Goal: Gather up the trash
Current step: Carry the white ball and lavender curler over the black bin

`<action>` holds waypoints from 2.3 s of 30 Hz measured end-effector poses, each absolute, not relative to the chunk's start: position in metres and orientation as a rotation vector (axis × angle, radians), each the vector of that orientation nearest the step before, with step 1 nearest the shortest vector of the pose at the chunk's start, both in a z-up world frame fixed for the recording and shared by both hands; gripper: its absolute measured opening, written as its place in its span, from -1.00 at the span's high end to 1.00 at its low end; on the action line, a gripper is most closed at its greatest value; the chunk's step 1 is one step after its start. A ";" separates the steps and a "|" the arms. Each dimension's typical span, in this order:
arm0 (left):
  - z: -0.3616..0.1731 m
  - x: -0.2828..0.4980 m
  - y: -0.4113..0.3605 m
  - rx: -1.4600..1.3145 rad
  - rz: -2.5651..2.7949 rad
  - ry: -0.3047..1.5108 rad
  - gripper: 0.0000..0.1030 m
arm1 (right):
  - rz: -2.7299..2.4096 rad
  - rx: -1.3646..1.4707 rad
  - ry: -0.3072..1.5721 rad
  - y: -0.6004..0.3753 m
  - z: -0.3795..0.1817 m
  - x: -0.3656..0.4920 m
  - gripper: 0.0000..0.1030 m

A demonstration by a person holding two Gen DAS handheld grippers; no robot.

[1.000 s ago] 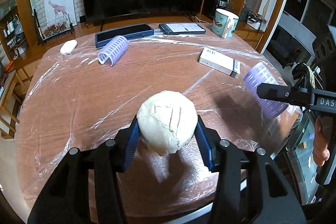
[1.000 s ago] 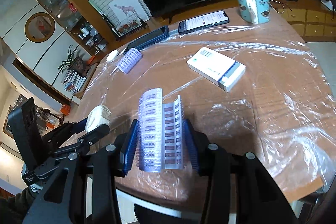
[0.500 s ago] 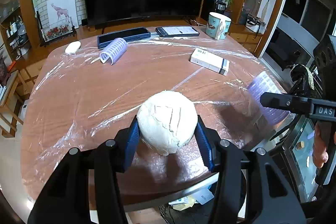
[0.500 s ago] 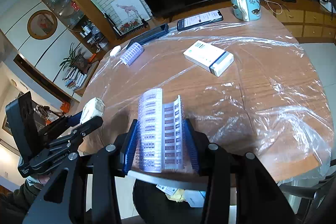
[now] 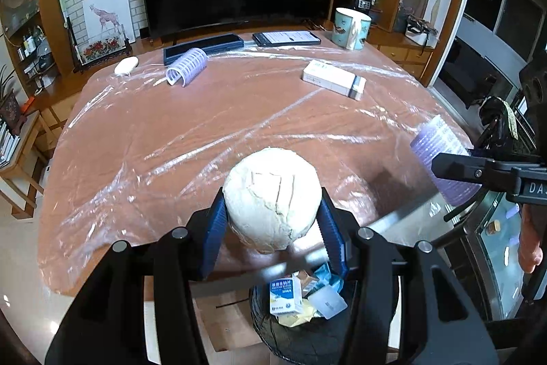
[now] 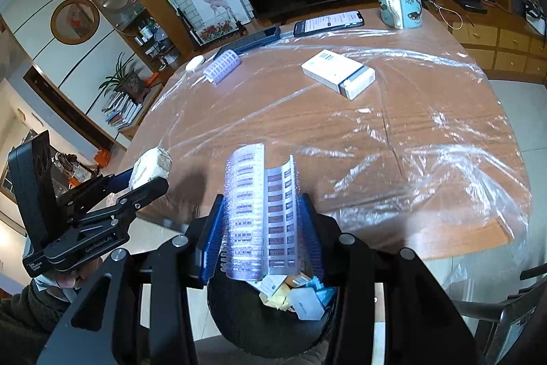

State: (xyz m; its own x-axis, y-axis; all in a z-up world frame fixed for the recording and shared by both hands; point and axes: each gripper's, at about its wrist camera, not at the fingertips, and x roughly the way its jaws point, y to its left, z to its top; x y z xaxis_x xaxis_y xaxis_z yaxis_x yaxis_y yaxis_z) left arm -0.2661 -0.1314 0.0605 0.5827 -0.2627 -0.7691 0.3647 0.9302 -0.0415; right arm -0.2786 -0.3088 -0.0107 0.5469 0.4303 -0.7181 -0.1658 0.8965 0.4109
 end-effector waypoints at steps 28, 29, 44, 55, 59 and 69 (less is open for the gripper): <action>0.034 -0.323 -0.155 0.270 -0.339 0.913 0.00 | 0.386 0.241 1.040 -0.307 -0.049 -0.329 0.18; 0.032 -0.325 -0.155 0.273 -0.338 0.918 0.00 | 0.387 0.240 1.046 -0.306 -0.051 -0.330 0.18; 0.002 -0.334 -0.159 0.310 -0.333 0.990 0.00 | 0.409 0.209 1.128 -0.298 -0.080 -0.338 0.18; -0.021 -0.338 -0.160 0.343 -0.342 1.041 0.00 | 0.409 0.178 1.193 -0.288 -0.104 -0.336 0.18; -0.030 -0.339 -0.161 0.360 -0.352 1.061 0.00 | 0.402 0.169 1.210 -0.285 -0.112 -0.335 0.17; -0.050 -0.336 -0.164 0.387 -0.367 1.111 0.00 | 0.388 0.166 1.250 -0.284 -0.131 -0.331 0.17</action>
State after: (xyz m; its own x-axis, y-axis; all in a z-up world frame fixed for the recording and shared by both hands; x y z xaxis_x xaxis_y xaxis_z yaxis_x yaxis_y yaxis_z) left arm -0.3356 -0.1639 -0.0495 0.3975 -0.0919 -0.9130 0.4705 0.8746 0.1169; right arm -0.3310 -0.2844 -0.1310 0.2611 0.3741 -0.8899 -0.1951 0.9233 0.3310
